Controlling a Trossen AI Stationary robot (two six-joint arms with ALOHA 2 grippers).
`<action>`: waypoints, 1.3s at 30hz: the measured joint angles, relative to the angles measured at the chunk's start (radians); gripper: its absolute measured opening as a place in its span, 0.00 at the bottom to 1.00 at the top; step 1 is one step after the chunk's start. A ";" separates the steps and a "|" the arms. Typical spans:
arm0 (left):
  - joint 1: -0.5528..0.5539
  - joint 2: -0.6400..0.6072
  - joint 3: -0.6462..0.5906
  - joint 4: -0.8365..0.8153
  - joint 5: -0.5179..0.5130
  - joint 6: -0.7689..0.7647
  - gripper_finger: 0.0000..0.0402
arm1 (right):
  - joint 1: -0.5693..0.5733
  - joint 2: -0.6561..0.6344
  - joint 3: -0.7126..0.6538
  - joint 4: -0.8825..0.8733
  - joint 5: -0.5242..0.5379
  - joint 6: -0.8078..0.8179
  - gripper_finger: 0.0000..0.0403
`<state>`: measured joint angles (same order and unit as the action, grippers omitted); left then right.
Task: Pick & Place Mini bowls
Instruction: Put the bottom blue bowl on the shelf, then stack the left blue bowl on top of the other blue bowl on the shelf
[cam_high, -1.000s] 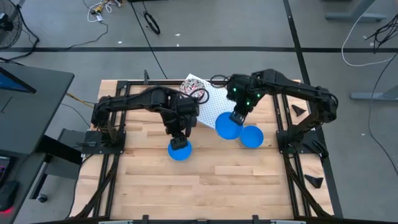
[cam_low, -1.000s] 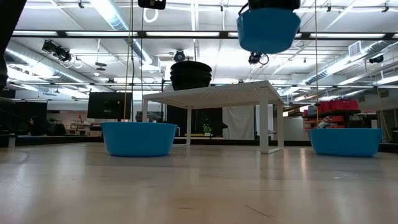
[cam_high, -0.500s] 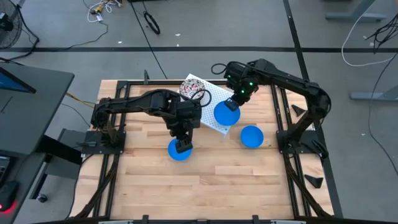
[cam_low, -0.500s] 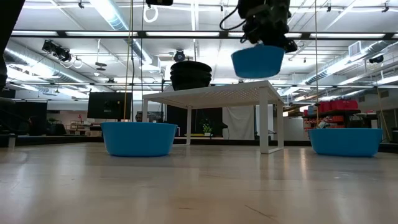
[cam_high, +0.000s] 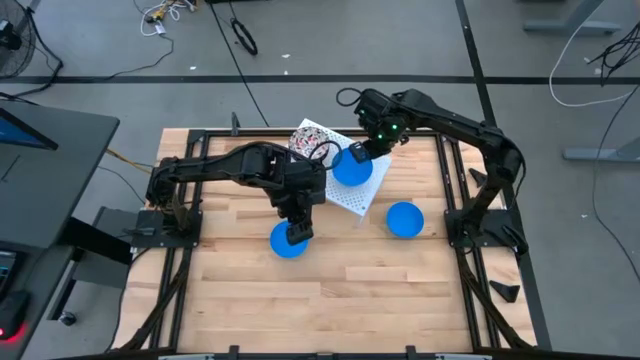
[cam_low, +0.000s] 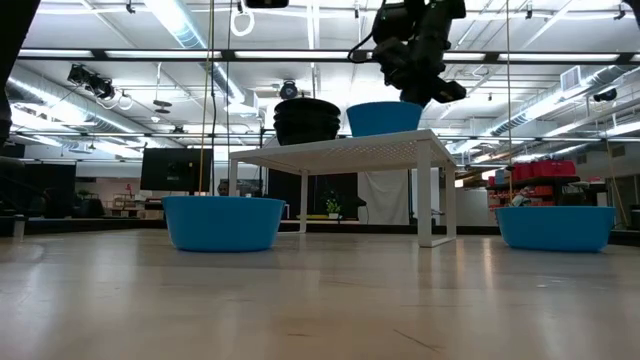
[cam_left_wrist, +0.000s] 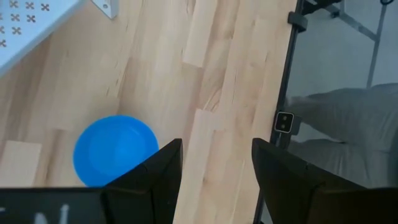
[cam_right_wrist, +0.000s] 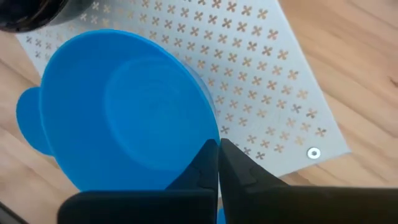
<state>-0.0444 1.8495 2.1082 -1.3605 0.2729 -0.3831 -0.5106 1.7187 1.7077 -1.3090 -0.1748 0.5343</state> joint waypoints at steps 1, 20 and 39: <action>0.000 0.000 0.000 0.000 0.000 0.004 0.49 | 0.000 0.000 0.000 0.000 0.001 0.007 0.00; -0.001 0.000 0.000 0.000 0.000 0.010 0.49 | 0.001 -0.004 -0.098 0.077 0.024 0.011 0.00; -0.001 0.000 0.000 0.003 0.000 0.009 0.49 | -0.009 -0.032 -0.101 0.070 0.000 -0.061 0.28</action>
<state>-0.0454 1.8496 2.1082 -1.3579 0.2729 -0.3744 -0.5196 1.6863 1.6066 -1.2388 -0.1743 0.4735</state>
